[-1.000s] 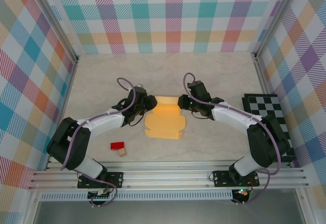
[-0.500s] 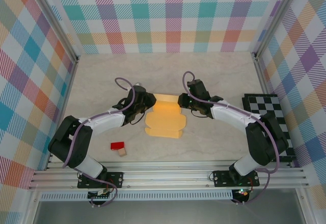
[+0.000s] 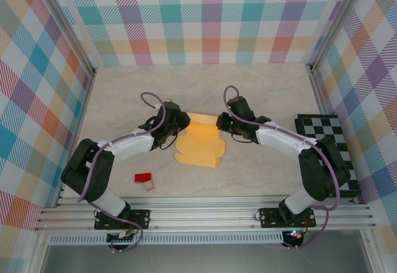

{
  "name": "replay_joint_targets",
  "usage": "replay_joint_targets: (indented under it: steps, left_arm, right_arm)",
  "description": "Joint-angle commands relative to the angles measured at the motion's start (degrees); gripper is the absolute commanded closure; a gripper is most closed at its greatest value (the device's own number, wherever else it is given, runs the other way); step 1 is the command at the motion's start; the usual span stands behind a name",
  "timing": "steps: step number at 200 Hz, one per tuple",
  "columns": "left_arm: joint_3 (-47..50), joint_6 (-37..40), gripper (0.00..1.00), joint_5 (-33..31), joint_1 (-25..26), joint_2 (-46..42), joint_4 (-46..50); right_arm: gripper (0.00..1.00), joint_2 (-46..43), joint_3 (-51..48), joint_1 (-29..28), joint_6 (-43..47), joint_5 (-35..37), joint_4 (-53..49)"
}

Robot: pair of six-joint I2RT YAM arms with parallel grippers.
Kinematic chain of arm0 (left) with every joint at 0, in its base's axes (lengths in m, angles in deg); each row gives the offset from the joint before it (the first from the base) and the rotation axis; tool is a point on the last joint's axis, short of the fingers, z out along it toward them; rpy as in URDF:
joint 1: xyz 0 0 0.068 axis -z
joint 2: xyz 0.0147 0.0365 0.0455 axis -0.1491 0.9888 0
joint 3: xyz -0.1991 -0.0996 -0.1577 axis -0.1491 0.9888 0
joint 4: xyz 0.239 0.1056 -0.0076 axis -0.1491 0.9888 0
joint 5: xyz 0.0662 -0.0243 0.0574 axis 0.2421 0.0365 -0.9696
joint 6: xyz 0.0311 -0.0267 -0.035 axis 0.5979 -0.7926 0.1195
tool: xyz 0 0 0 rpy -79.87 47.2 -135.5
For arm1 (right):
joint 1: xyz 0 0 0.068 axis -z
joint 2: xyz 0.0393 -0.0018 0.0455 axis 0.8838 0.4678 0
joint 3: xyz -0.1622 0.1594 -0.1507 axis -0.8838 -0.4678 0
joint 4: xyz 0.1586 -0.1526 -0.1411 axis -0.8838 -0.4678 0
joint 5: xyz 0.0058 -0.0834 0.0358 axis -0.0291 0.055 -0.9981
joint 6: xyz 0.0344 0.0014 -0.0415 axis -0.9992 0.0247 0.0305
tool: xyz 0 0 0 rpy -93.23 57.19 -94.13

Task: Fold the paper box

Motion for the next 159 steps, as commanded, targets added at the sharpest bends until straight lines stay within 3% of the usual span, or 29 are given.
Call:
replay_joint_targets:
  steps: [1, 43, 86, 112, 159]
  left_arm:
    - [-1.75, 1.97, 0.74, -0.61, -1.12, 0.07, 9.48]
    - [-2.51, 4.39, 0.48, -6.69, -3.0, -7.75, 26.66]
    - [3.93, 4.26, 0.47, -3.3, -2.81, -17.22, 34.4]
    - [11.62, 0.94, 0.5, -0.5, -0.42, -21.31, 31.4]
    - [19.2, -3.77, 0.5, 3.16, 6.76, -20.26, 14.57]
  right_arm:
    - [0.83, 1.22, 0.22, -0.64, -3.34, 2.4, -7.06]
    - [0.83, -0.34, -0.68, -0.12, -6.01, 5.63, -8.72]
    - [0.83, -0.31, 0.19, -0.13, -6.75, 6.12, -9.79]
    - [0.83, -0.31, 0.46, -0.12, -6.85, 6.25, -9.91]
    - [0.83, -0.39, 1.42, -0.13, -6.54, 6.54, -10.99]
